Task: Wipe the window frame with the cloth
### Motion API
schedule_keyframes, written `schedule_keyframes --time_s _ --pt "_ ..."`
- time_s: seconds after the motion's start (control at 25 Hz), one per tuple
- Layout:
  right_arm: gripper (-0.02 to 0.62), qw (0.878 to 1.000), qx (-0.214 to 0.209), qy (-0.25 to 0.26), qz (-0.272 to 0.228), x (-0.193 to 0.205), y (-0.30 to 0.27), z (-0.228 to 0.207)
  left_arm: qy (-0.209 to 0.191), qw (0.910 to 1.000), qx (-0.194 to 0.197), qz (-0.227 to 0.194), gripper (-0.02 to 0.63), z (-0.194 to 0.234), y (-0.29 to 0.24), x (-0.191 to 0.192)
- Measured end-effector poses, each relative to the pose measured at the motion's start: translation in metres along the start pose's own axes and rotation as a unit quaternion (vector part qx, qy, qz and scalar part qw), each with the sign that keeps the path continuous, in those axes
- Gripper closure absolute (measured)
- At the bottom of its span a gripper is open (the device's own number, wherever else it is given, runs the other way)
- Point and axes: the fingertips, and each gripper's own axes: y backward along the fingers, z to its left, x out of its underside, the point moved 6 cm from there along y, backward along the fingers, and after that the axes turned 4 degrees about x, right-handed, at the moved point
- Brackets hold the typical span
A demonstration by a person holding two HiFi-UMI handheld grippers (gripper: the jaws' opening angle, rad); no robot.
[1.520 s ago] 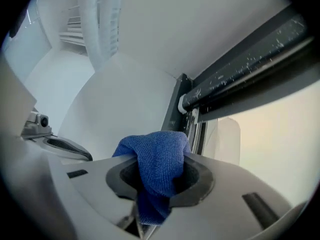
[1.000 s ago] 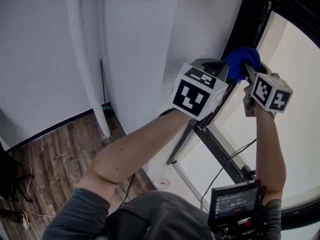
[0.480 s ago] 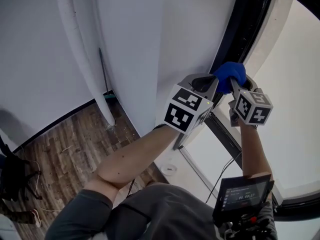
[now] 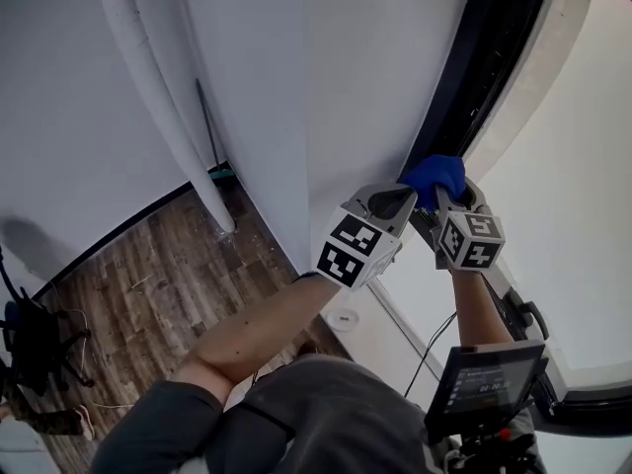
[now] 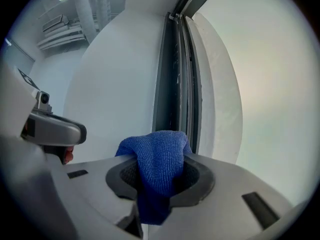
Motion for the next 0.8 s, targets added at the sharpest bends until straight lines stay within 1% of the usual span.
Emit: schedule_keyframes --time_s 0.08,0.2,0.36,0.48,0.64,0.8 --pt "0.476 1.000 0.003 -0.001 0.008 0.021 -0.003 0.004 0.009 0.9999 0.003 0.004 0.597 0.000 -0.002 0.015" --pt "0.476 1.000 0.013 -0.006 0.021 0.049 -0.007 0.007 0.007 0.9997 0.002 0.023 0.597 0.005 -0.002 0.037" --pt "0.476 0.999 0.021 -0.002 0.045 0.079 -0.013 0.012 0.008 0.9985 -0.008 0.053 0.597 0.014 0.003 0.063" --pt "0.476 0.998 0.027 -0.011 0.060 0.099 -0.014 0.013 0.020 0.9975 -0.008 0.068 0.597 0.017 0.004 0.083" --pt "0.476 0.997 0.035 -0.013 0.072 0.116 -0.016 0.015 0.020 0.9964 -0.013 0.082 0.597 0.022 0.006 0.094" --pt "0.476 0.997 0.039 -0.017 0.067 0.120 -0.016 0.017 0.025 0.9962 -0.004 0.083 0.597 0.021 0.007 0.100"
